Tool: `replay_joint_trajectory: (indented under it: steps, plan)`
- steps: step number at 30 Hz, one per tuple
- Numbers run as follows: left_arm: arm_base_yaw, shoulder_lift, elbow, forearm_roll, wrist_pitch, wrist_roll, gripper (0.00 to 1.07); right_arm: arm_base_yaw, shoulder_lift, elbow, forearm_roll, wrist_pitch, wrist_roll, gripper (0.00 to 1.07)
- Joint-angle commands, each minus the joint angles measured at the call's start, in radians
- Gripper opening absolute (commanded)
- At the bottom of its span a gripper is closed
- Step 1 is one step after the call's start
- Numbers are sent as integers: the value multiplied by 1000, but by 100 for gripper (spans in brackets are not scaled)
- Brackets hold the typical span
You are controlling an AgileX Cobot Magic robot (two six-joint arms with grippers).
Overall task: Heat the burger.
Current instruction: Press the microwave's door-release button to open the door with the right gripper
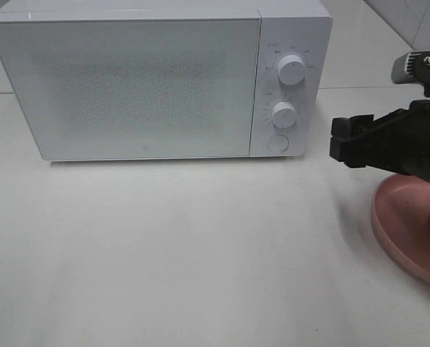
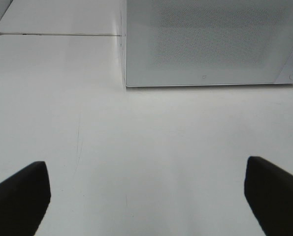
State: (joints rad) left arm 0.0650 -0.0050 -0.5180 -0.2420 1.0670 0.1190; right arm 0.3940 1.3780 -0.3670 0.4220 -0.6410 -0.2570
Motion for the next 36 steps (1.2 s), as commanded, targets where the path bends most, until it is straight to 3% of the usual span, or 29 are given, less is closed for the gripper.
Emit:
replay_joint_trajectory:
  steps: [1,8,19,31,36]
  plan:
    - [5,-17,0,1,-1,-7,100,98,57,2,161,-115,-87,74]
    - [5,-17,0,1,-1,-7,100,242,142,1,342,-276,-131,74]
    - [5,-17,0,1,-1,-7,100,400,254,-1,489,-454,-132,74]
    - [5,-17,0,1,-1,-7,100,427,277,-1,489,-460,-37,73]
    - [5,-17,0,1,-1,-7,100,427,277,-1,489,-431,144,68]
